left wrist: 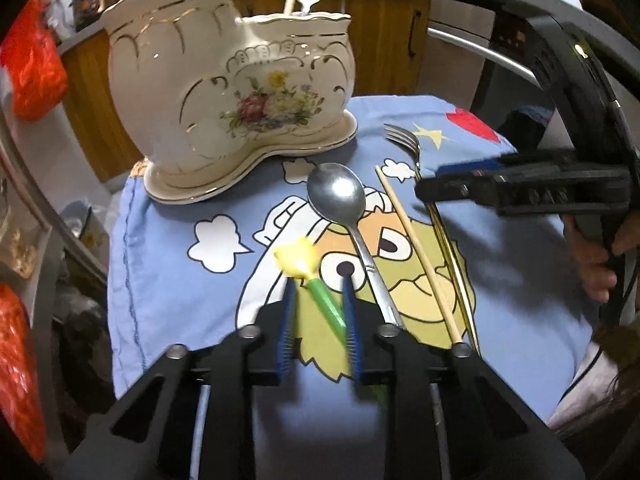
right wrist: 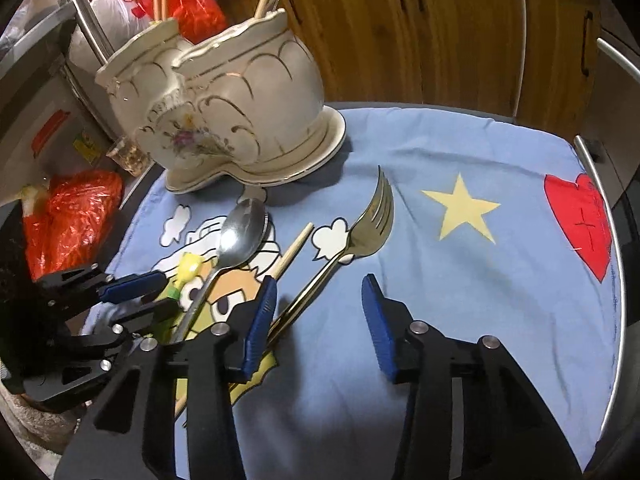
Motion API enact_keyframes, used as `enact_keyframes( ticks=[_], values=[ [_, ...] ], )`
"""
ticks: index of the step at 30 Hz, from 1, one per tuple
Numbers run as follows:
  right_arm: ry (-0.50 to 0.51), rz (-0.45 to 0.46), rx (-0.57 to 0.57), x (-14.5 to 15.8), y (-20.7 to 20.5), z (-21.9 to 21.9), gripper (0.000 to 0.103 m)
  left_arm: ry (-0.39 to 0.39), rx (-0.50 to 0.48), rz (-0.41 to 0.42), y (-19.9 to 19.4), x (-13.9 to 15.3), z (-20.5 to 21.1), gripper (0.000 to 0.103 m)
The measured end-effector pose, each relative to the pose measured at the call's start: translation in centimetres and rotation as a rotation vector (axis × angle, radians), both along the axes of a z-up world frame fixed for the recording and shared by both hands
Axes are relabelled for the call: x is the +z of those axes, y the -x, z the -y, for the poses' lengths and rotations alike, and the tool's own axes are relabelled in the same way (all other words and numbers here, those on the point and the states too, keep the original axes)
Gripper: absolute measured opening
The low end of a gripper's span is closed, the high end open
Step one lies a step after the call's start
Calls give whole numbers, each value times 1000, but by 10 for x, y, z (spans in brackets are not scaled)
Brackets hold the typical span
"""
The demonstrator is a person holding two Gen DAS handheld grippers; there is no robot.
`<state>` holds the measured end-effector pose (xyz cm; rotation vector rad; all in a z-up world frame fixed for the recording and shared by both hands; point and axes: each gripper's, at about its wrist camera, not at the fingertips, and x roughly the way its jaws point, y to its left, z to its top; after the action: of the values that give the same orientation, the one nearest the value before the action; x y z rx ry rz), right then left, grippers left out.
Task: Organize utensils
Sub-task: 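Grasp the green-handled yellow utensil with the left tool while the right tool grasps a gold fork, then lift the green utensil and gold fork and carry them over the holder cups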
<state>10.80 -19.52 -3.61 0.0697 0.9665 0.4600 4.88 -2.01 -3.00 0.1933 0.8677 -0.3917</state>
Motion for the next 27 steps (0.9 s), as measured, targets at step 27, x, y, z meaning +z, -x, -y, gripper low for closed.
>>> enact_keyframes(
  ticks=[27],
  values=[
    [79, -113, 88, 10, 6, 12, 7, 35, -33, -40, 3, 3, -19, 10]
  ],
)
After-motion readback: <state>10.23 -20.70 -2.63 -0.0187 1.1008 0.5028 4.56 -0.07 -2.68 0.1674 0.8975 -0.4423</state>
